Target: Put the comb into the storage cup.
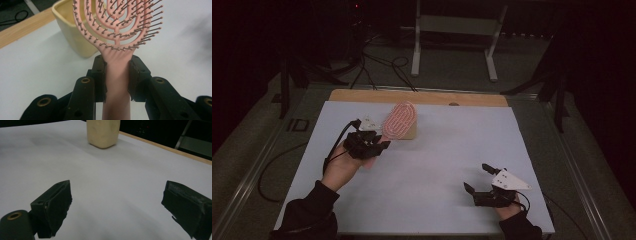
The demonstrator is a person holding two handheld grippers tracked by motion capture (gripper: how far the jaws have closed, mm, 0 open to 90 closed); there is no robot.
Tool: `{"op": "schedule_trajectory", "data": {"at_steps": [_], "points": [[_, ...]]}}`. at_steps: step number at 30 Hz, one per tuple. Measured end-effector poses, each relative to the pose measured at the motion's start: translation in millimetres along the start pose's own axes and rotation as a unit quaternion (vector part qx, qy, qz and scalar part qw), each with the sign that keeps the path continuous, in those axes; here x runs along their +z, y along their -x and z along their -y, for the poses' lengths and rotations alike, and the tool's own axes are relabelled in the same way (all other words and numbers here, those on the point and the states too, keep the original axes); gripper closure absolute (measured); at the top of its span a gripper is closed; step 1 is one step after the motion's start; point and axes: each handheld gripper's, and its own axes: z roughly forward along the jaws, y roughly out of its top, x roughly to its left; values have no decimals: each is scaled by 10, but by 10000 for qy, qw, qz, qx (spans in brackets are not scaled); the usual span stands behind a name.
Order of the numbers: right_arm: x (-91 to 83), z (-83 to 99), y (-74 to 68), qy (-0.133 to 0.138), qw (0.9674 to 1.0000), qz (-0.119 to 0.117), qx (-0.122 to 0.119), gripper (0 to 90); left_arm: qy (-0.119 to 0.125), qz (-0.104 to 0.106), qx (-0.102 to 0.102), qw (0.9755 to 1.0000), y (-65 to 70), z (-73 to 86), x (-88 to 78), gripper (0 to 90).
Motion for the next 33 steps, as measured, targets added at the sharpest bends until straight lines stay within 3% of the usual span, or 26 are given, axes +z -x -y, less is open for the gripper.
{"op": "schedule_trajectory", "data": {"at_steps": [9, 11, 17, 23, 33], "points": [[1, -2, 0, 5, 10000, 3, -15, 87, 284, -103, -48, 9995, -44, -173, -1, 701], [0, -3, -1, 9, 10000, 2, -21, 86, 369, -41, -96, 9993, -66, -210, 5, 701], [0, -3, 1, 12, 10000, 1, -15, 86, 595, -263, -239, 9976, -125, -324, 40, 701], [2, 1, 2, 7, 10000, -9, -9, 87, 722, -249, -349, 9965, -197, -449, 99, 701], [1, 4, 4, -10, 10000, -14, -11, 86, 1127, -228, -548, 9919, -281, -544, 245, 701]]}}
